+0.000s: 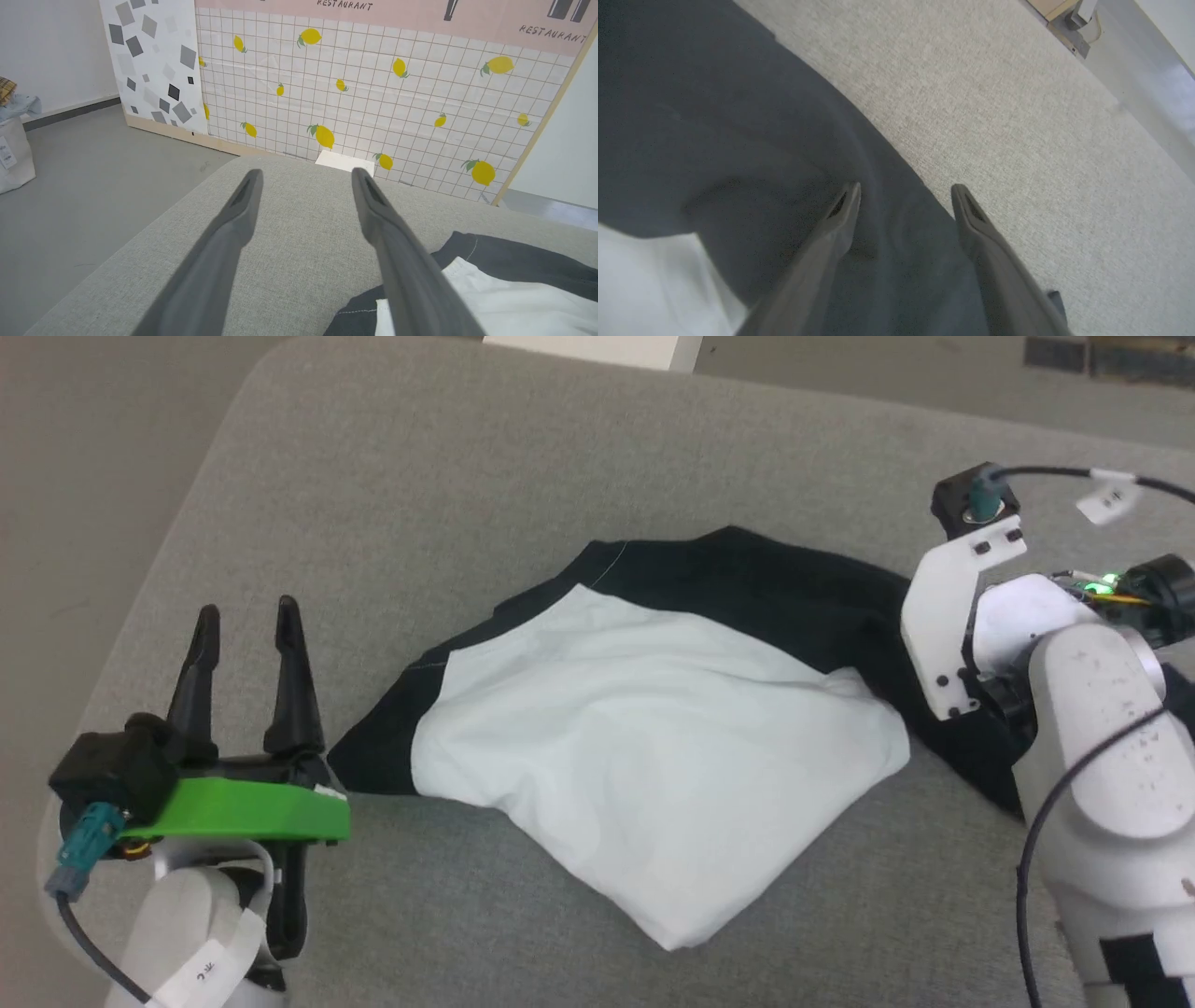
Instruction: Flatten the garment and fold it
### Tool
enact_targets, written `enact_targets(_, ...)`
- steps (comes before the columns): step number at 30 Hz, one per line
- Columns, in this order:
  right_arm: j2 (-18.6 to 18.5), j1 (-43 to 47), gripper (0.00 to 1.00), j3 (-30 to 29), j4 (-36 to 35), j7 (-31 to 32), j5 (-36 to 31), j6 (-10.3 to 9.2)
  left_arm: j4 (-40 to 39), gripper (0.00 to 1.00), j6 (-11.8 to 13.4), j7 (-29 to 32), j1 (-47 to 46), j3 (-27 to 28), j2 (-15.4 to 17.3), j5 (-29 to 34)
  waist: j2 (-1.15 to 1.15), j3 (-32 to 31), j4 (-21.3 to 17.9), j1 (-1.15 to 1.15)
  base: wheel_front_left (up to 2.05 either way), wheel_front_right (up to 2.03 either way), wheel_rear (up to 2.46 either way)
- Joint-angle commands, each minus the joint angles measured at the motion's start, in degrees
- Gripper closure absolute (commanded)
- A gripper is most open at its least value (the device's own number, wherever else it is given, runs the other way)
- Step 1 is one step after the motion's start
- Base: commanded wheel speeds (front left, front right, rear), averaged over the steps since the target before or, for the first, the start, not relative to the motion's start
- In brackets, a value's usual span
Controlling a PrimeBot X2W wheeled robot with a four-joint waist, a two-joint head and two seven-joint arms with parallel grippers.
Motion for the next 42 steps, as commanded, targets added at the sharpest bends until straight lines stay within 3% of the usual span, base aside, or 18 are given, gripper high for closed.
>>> enact_targets(1,-0.7,-1.1,0.0,0.6,1.6,1.9,-0.8,-0.09,0.3,0.0,-1.2,-0.2,-1.4,1.1,-1.2,1.3,0.0,2.5,1.6,0.0,0.0,0.0,0.0)
enact_targets(6,-2.1,-1.6,0.0,4.9,5.8,7.6,0.1,-0.09,2.1,0.0,-4.2,-0.2,-1.9,3.7,-4.3,3.5,0.0,3.5,2.2,0.0,0.0,0.0,0.0)
enact_targets(10,-2.4,-1.1,0.01,6.5,7.0,10.0,4.6,-0.09,3.4,0.0,-5.8,-0.2,-2.3,5.3,-5.5,4.7,0.0,3.6,1.9,0.0,0.0,0.0,0.0)
enact_targets(11,-2.2,-0.9,0.72,6.3,6.8,10.0,5.8,-0.09,3.7,0.0,-6.1,-0.2,-2.4,5.6,-5.7,5.0,0.0,3.5,1.7,0.0,0.0,0.0,0.0)
enact_targets(12,-2.1,-0.8,1.0,6.1,6.2,9.4,6.5,-0.09,3.8,0.0,-6.4,-0.2,-2.5,5.8,-5.8,5.2,0.0,3.3,1.6,0.0,0.0,0.0,0.0)
enact_targets(16,-2.1,0.1,1.0,2.1,2.6,5.4,9.6,-0.09,4.6,0.0,-7.2,-0.2,-2.4,6.2,-6.3,6.2,0.0,1.9,0.6,0.0,0.0,0.0,0.0)
enact_targets(22,-2.0,6.5,1.0,-11.9,-9.3,-0.6,9.8,-0.09,5.3,0.0,-7.8,-0.2,-1.5,6.3,-6.7,7.1,0.0,-1.1,-1.7,0.0,0.0,0.0,0.0)
enact_targets(28,0.4,15.9,1.0,-29.4,-18.6,2.2,5.7,-0.09,5.7,0.0,-8.1,-0.2,-1.0,5.4,-6.6,7.1,0.0,-1.5,-3.5,0.0,0.0,0.0,0.0)
enact_targets(33,3.5,19.3,1.0,-35.7,-22.0,2.4,4.8,-0.09,6.6,0.0,-8.2,-0.2,-1.2,4.6,-5.8,6.4,0.0,-0.6,-4.7,0.0,0.0,0.0,0.0)
enact_targets(34,3.8,19.5,0.71,-35.6,-22.3,1.5,5.2,-0.09,6.8,0.0,-8.3,-0.2,-1.3,4.4,-5.6,6.3,0.0,-0.5,-4.8,0.0,0.0,0.0,0.0)
enact_targets(35,4.1,19.4,0.0,-35.6,-22.6,0.0,5.9,-0.09,7.2,0.0,-8.3,-0.2,-1.4,4.1,-5.3,6.0,0.0,-0.4,-5.1,0.0,0.0,0.0,0.0)
enact_targets(39,5.1,17.6,0.0,-36.2,-24.9,-7.3,9.1,-0.09,8.0,0.0,-8.3,1.8,-2.9,1.6,-3.5,5.1,0.0,-0.7,-5.6,0.0,0.0,0.0,0.0)
enact_targets(42,5.4,18.0,0.0,-35.8,-26.7,-11.0,10.1,-0.09,7.3,0.0,-8.3,8.2,-7.1,-4.0,-0.8,2.7,0.0,-1.0,-5.4,0.0,0.0,0.0,0.0)
